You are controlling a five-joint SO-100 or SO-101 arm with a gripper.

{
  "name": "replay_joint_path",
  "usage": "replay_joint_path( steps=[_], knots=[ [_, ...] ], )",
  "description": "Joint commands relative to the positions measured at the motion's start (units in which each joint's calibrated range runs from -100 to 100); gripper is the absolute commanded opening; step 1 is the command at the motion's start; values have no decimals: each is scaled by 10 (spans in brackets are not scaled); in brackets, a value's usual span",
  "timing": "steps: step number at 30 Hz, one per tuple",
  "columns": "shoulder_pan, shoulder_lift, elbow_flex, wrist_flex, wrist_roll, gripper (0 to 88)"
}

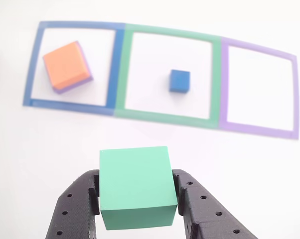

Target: Tower of hanoi

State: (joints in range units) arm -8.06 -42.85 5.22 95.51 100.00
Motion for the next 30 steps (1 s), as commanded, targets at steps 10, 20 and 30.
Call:
replay_joint_path(
  steps=[10,20,30],
  knots=[
    [-100,-74,336,-337,0,1],
    [-132,-12,645,-875,0,5],
    [-146,154,719,-1189,0,14]
  ],
)
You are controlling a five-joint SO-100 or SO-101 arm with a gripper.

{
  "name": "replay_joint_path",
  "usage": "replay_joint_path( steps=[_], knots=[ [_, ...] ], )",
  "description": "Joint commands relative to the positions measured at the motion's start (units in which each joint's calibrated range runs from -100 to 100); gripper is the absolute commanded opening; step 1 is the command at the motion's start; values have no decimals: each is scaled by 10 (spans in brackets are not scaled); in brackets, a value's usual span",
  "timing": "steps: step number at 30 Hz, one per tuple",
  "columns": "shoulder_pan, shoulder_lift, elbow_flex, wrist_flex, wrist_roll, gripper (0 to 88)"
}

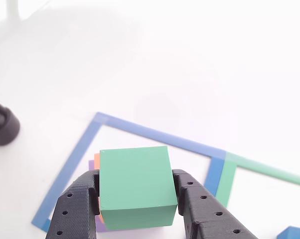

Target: Tower of hanoi

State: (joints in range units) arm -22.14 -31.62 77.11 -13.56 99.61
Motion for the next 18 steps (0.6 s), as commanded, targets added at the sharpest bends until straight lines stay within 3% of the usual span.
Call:
replay_joint_path(
  steps=[1,18],
  knots=[
    [-6,55,2,-116,4,15],
    [-15,256,-30,-317,4,19]
  ],
)
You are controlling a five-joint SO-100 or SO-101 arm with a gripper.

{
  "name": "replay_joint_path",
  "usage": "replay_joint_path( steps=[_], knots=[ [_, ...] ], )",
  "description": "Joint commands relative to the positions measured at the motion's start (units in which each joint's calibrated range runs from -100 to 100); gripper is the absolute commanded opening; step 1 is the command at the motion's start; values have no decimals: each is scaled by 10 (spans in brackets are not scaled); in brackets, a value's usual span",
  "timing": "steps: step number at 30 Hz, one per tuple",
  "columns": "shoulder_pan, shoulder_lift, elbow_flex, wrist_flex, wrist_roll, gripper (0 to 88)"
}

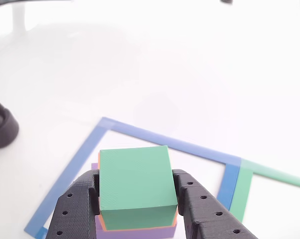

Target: Tower of hanoi

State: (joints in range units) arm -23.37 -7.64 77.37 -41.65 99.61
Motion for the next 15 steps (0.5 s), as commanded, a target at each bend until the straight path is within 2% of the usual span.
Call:
replay_joint_path(
  steps=[1,10,15],
  knots=[
    [-2,24,-38,-40,4,19],
    [1,70,-74,-56,4,24],
    [2,80,-62,-76,4,85]
  ],
)
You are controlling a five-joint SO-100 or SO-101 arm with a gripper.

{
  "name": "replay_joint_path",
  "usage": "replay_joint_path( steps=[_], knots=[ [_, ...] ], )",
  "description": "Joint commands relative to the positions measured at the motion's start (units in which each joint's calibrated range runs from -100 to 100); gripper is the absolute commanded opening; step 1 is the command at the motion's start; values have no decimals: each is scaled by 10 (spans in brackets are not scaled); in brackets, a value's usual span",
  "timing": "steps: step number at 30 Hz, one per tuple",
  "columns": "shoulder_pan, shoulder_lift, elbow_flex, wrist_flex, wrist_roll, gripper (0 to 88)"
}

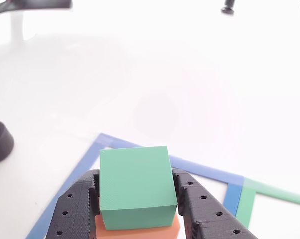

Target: Tower of hanoi

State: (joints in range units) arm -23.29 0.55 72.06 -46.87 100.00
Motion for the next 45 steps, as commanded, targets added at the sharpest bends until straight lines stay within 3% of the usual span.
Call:
replay_joint_path(
  steps=[1,6,14,20,25,35,45],
  knots=[
    [1,-2,-5,-29,0,107],
    [1,-2,-1,-38,0,192],
    [9,-40,6,-32,0,239],
    [29,-149,4,87,0,222],
    [53,-264,-58,319,0,162],
    [87,-369,-369,880,0,2],
    [171,-395,-645,1275,0,0]
  ],
)
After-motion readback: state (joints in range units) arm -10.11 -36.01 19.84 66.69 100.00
